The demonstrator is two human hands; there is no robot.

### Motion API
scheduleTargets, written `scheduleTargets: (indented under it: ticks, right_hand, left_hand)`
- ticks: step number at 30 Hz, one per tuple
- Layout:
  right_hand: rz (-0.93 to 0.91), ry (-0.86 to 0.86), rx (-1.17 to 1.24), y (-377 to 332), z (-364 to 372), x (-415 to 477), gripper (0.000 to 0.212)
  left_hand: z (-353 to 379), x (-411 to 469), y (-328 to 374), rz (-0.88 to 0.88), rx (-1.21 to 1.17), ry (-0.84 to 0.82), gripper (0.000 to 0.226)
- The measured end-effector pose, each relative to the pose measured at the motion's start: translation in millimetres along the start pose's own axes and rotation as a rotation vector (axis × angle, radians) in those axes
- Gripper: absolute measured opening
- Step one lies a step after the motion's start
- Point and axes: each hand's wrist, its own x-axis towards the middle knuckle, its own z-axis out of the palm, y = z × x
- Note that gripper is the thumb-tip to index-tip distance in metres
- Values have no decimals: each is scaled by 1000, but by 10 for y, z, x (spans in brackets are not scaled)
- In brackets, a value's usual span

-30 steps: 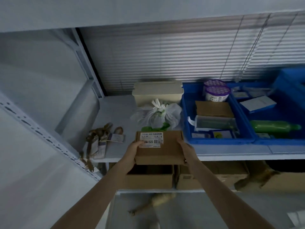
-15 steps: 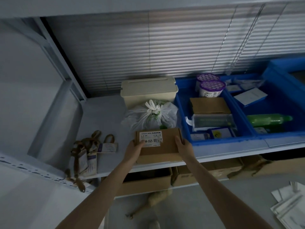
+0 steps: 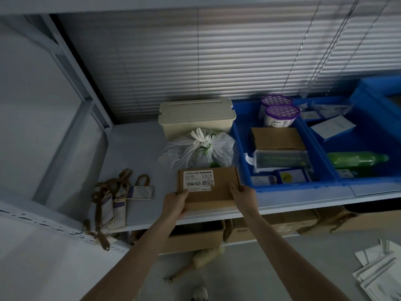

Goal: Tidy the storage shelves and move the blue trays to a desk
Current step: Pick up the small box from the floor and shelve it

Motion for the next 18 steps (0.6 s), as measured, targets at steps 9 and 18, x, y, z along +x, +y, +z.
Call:
scheduleTargets:
  ticks: [9,18]
  right_hand:
    - [30,6,48,-8,-9,-31,26]
    - [-89,23,-77,46,-479,-288,43]
  left_hand:
    - [61,41,-11,-30,-16,6,25]
    - [91,-395,-19,471,816,432,58]
